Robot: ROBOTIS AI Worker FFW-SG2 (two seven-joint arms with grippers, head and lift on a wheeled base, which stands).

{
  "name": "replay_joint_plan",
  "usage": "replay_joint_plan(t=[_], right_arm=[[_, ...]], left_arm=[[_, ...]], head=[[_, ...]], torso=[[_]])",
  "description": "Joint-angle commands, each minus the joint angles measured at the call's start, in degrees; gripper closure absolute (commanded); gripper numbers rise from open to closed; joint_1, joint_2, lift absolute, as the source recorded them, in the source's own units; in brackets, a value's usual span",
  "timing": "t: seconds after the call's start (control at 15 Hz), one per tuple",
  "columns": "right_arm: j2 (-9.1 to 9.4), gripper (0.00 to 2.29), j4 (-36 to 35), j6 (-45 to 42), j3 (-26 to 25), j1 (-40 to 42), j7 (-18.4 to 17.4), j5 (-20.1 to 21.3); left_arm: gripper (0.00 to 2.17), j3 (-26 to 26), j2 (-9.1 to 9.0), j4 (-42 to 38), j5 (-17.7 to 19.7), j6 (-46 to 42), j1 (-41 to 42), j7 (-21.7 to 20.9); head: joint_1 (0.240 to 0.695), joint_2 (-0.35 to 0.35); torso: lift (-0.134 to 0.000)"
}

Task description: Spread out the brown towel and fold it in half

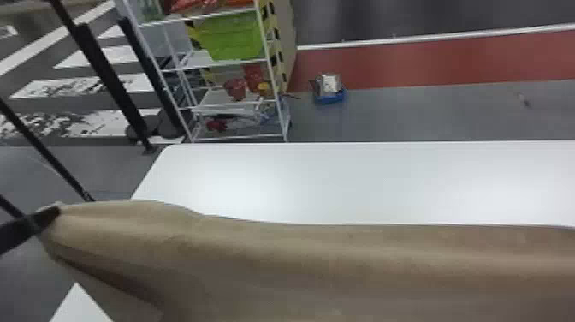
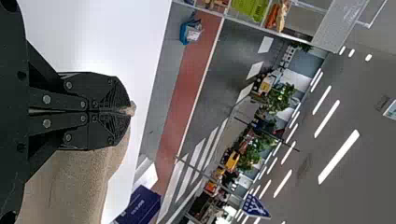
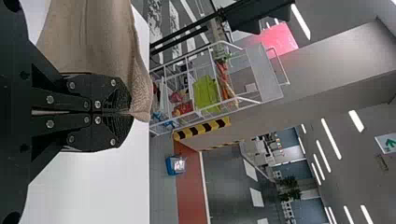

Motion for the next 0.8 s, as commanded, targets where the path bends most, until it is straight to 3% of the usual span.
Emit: replay_joint_plan(t=[0.0,0.2,0.27,0.33,0.4,0.53,0.73], right_arm=[[0.09,1.66,-0.28,0.29,-1.73,0.01,0.63,-0.21],[-0.61,1.66,-0.01,0.29,-3.67,1.06,1.78,-0.21],[-0.96,1.66,0.16,0.29,-3.67,1.77,1.78,0.23],[-0.96,1.66,0.16,0.29,-1.65,2.91,1.6,2.34],[-0.87,1.66,0.34,0.29,5.38,3.79,1.16,8.93],[-0.7,1.66,0.78,0.29,21.56,5.37,0.02,24.75],[-1.75,1.66,3.59,0.29,38.34,5.19,-5.08,38.72]], left_arm=[[1.33,-0.31,-2.41,-0.42,0.48,0.24,1.85,0.0],[1.33,-1.89,-3.73,-0.86,-0.4,0.24,3.78,-0.18],[1.33,-2.15,-3.29,-0.86,-1.81,0.24,3.87,-0.18],[1.33,-4.88,-2.85,-0.6,-6.03,0.24,4.14,-0.18],[1.33,-10.06,-2.41,0.63,-12.62,0.24,4.22,0.09],[1.33,-18.41,-2.41,3.89,-20.79,0.24,4.14,1.76],[1.33,-25.45,-0.74,8.11,-23.96,-1.23,0.88,5.8]], head=[[0.695,0.25],[0.695,0.23],[0.695,0.218],[0.695,0.208],[0.695,0.201],[0.695,0.206],[0.695,0.2]], torso=[[-0.124],[-0.124],[-0.124],[-0.124],[-0.124],[-0.124],[-0.124]])
